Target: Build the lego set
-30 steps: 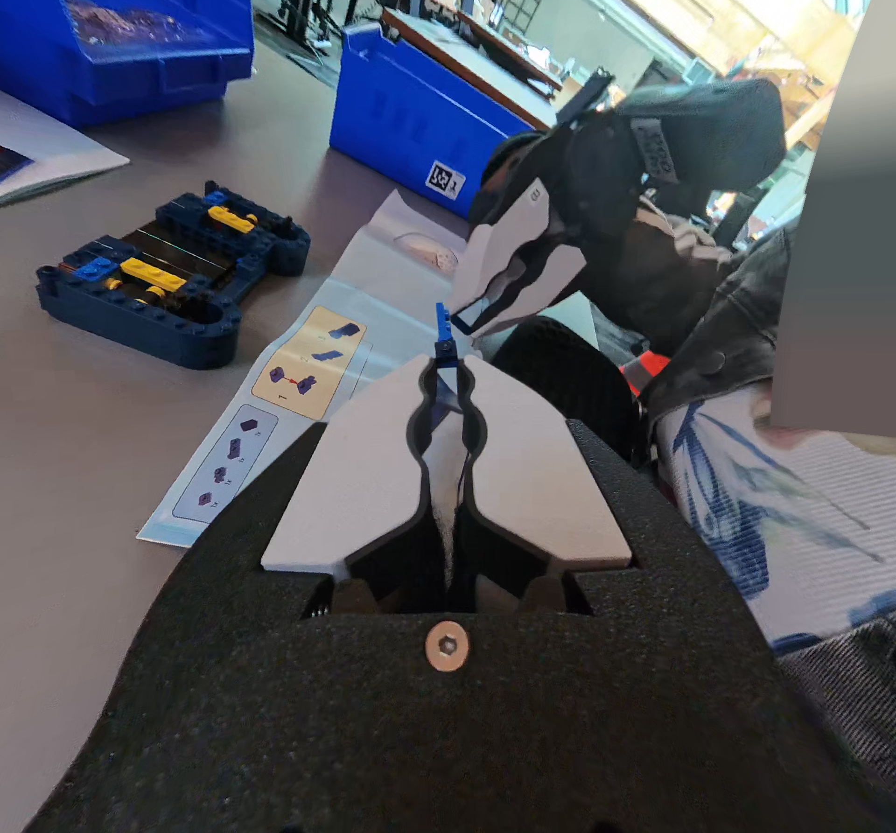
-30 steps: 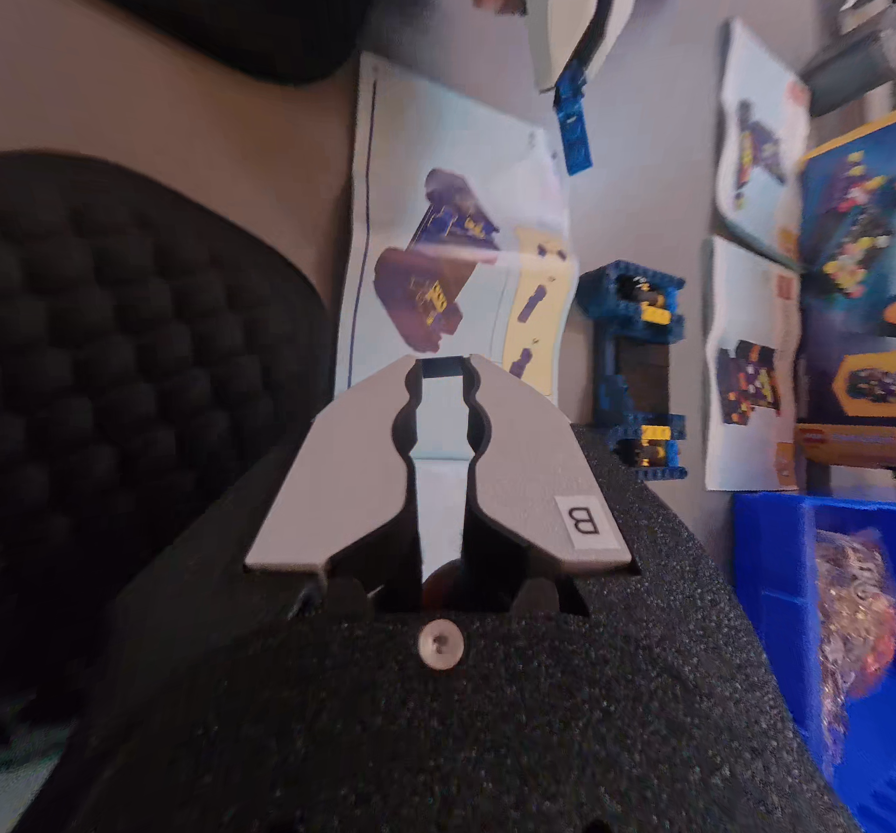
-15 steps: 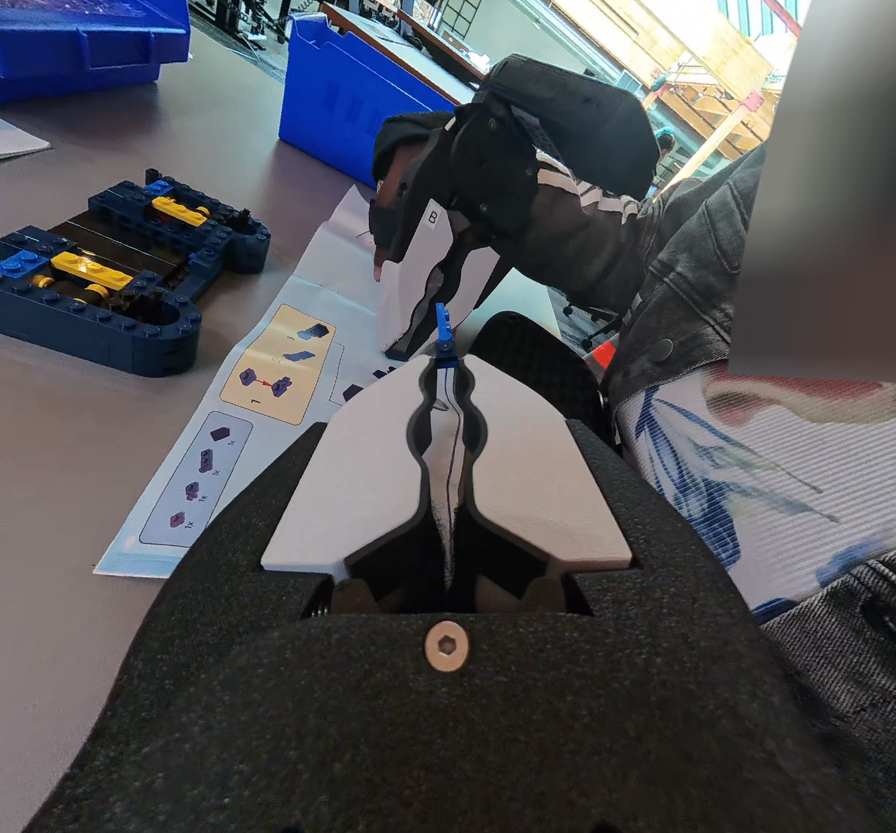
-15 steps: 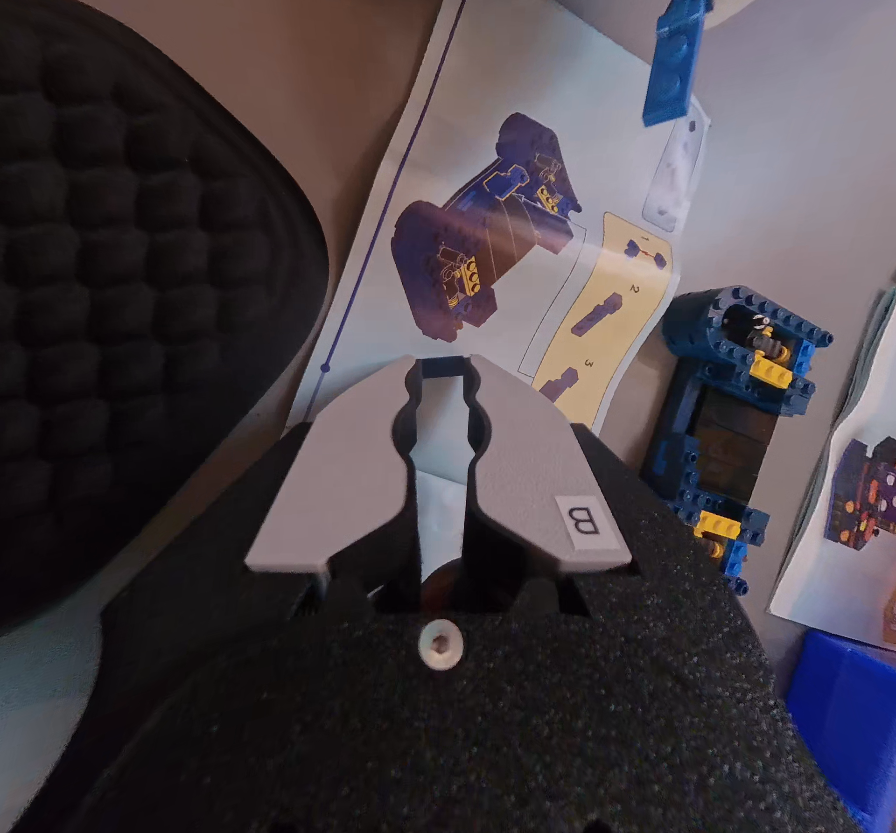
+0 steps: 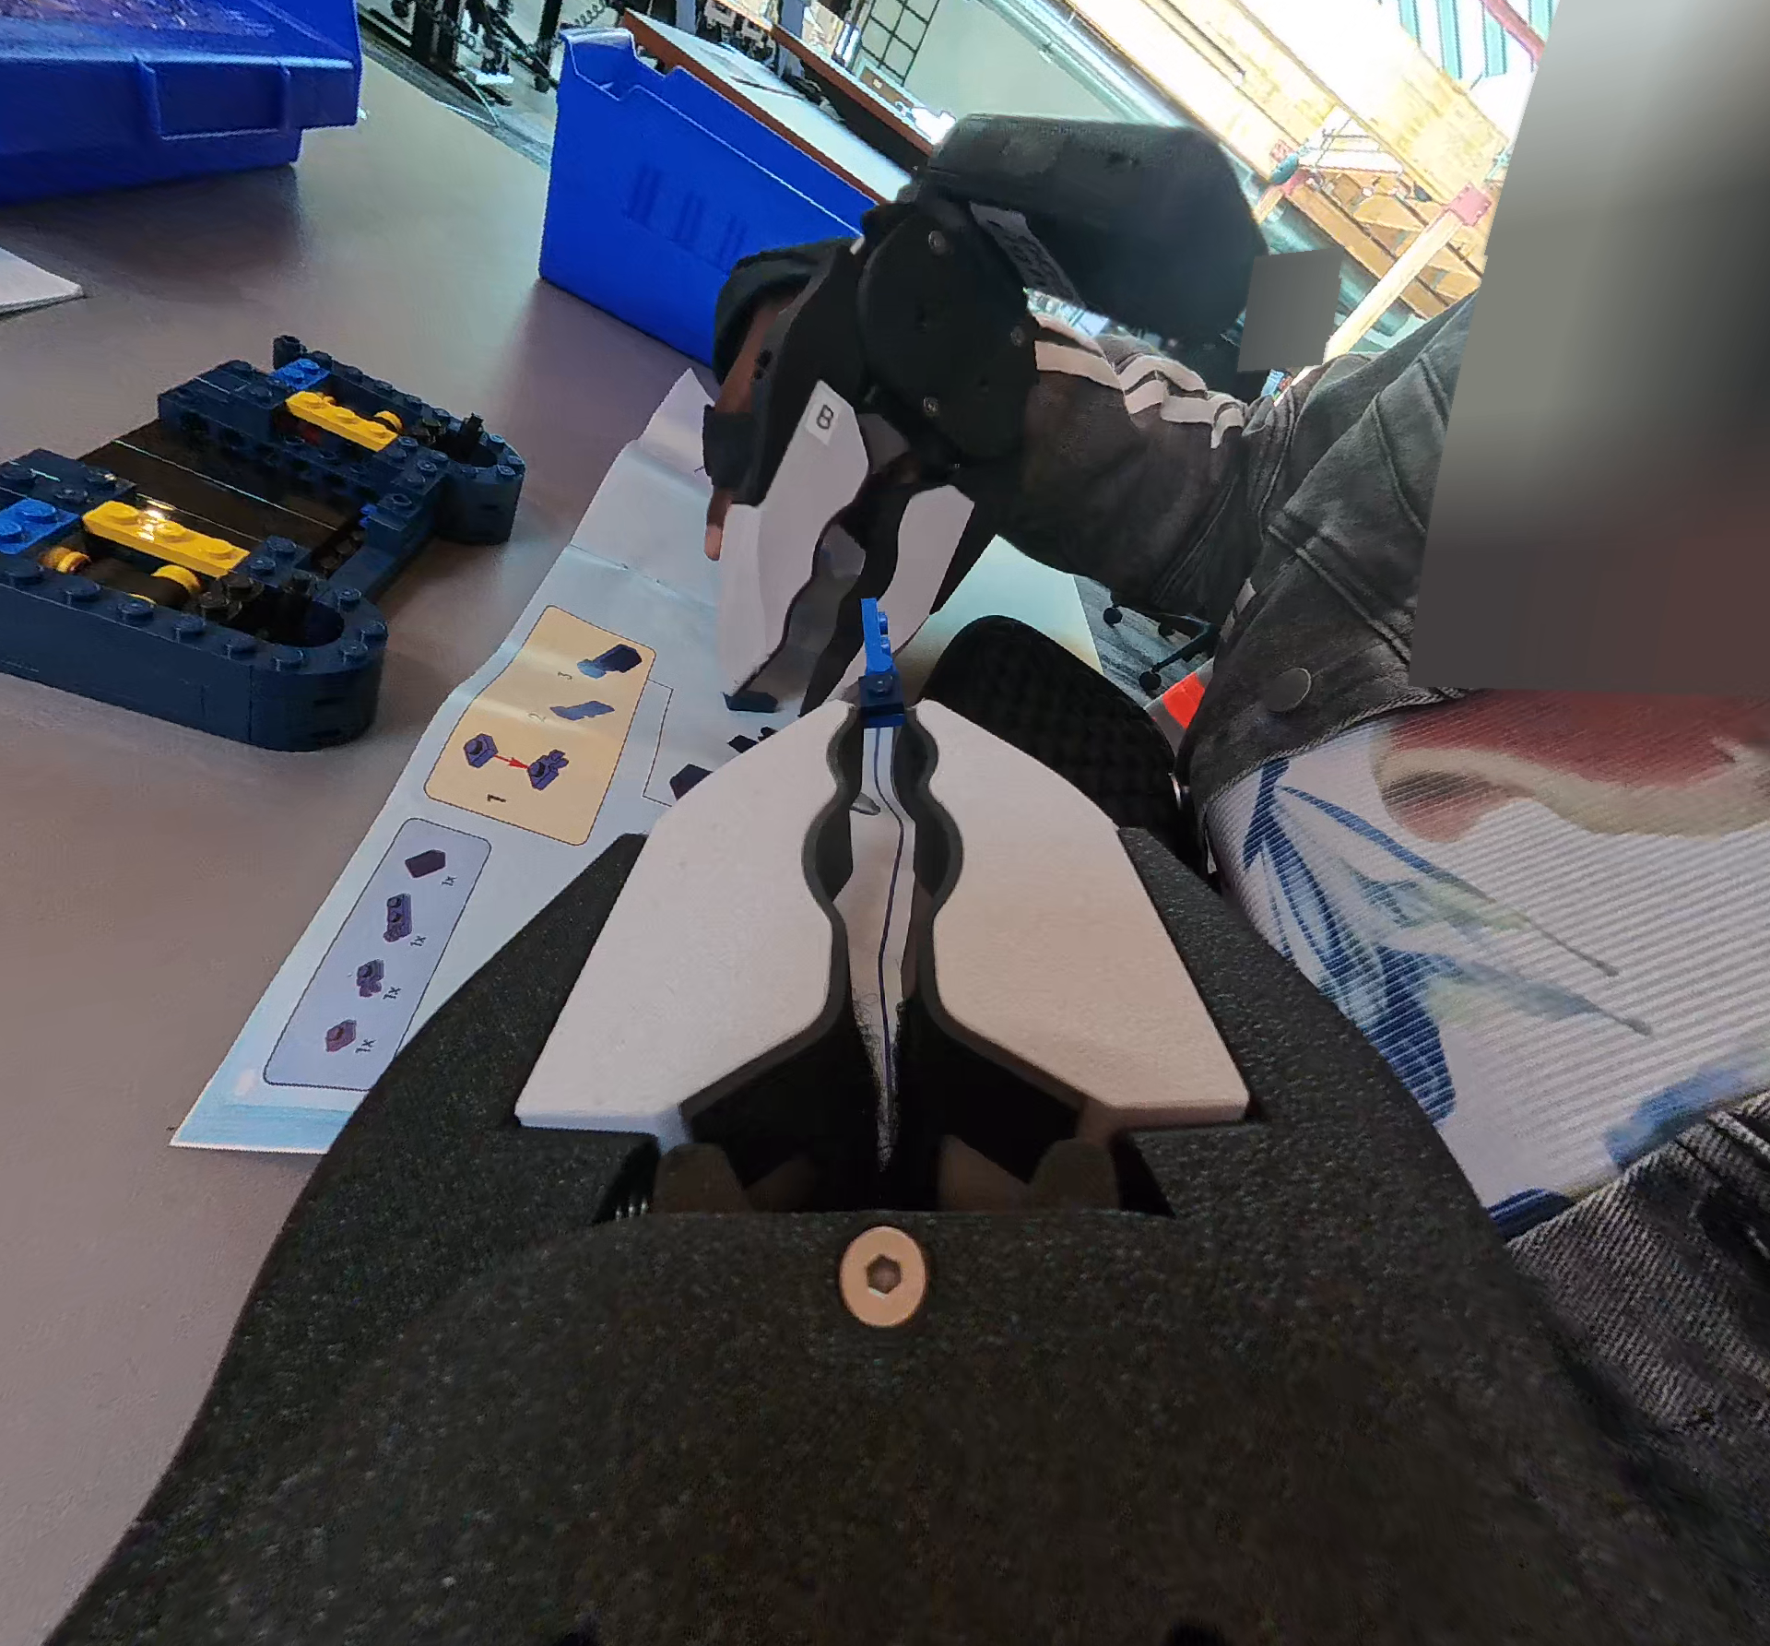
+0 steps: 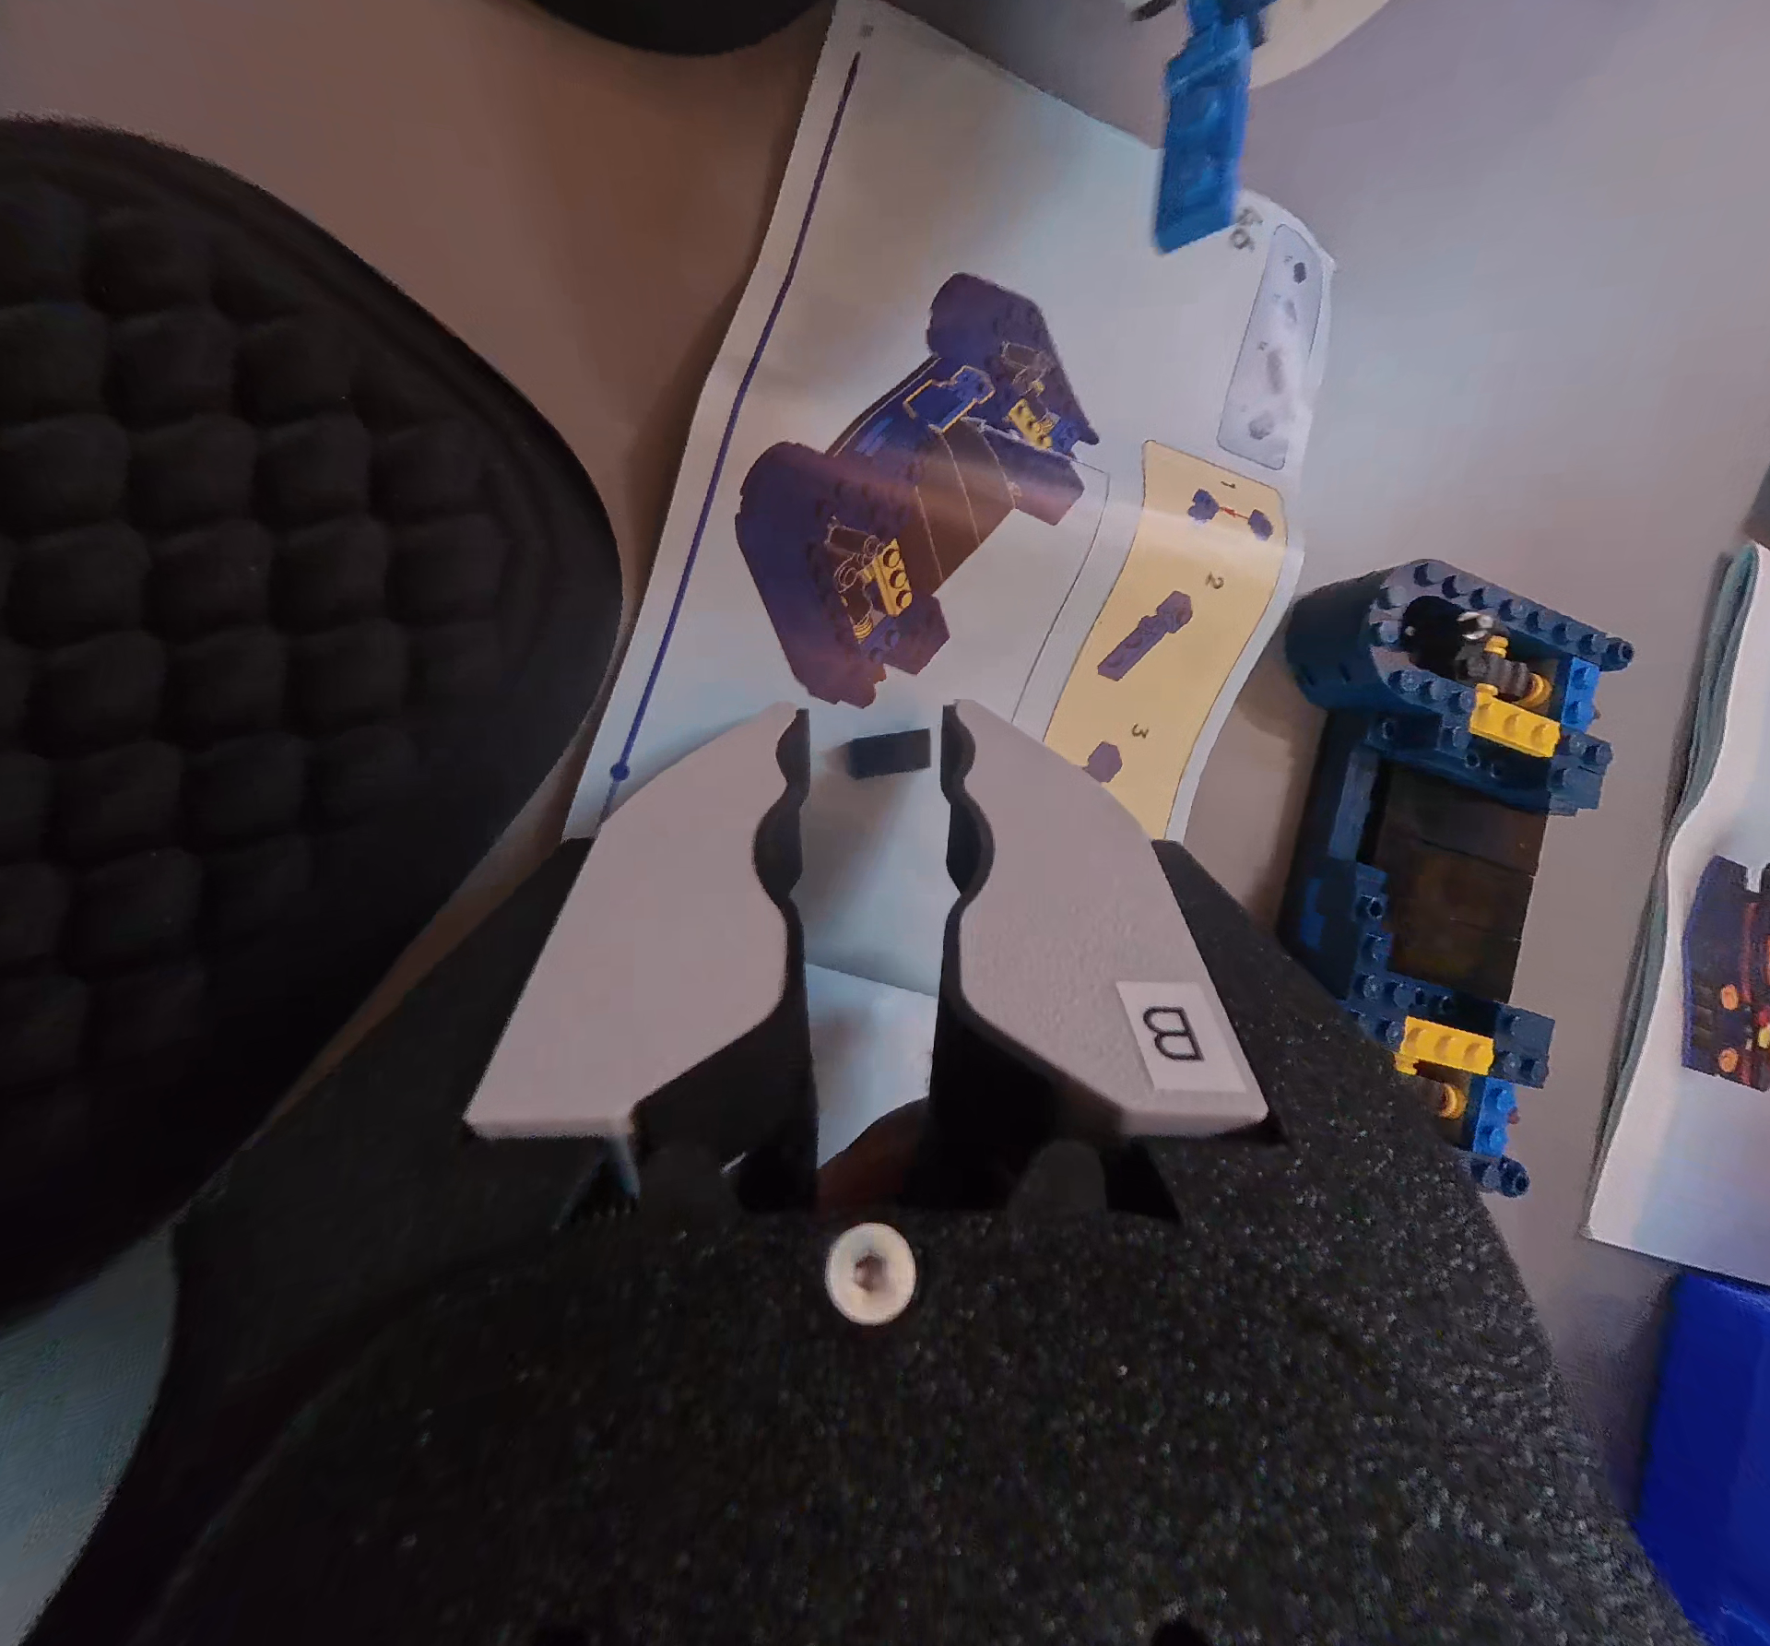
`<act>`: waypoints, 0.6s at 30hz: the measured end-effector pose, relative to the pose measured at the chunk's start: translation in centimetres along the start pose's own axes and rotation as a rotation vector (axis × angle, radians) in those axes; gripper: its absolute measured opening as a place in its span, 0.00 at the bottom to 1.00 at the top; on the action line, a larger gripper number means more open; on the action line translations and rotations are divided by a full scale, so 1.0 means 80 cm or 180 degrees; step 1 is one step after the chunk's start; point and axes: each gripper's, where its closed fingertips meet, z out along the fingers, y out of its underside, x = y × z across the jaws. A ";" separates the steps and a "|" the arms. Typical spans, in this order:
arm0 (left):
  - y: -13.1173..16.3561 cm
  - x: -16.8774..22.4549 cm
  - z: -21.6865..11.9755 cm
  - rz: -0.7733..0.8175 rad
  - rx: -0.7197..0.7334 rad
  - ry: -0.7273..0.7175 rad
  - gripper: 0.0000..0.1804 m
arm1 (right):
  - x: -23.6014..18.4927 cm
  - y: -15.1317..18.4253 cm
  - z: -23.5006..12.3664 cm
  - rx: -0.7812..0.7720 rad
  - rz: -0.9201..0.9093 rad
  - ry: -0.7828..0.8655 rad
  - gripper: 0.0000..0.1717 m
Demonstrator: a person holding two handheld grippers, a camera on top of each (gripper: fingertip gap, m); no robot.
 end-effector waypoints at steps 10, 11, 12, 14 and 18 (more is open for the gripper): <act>-0.010 -0.009 -0.007 -0.0132 0.0226 -0.0101 0.04 | 0.008 -0.012 -0.023 0.0552 0.2818 0.0962 0.08; -0.010 -0.009 -0.007 -0.0152 0.0228 -0.0102 0.04 | 0.004 -0.007 -0.019 0.0440 0.2835 0.1084 0.08; -0.010 -0.010 -0.006 -0.0163 0.0219 -0.0110 0.04 | 0.002 -0.002 -0.015 0.0298 0.2798 0.1208 0.09; -0.008 -0.010 -0.005 -0.0147 0.0184 -0.0131 0.04 | 0.003 0.004 -0.008 0.0112 0.2743 0.1378 0.10; -0.007 -0.010 -0.004 -0.0084 0.0160 -0.0183 0.04 | 0.006 0.010 0.000 -0.0055 0.2755 0.1473 0.06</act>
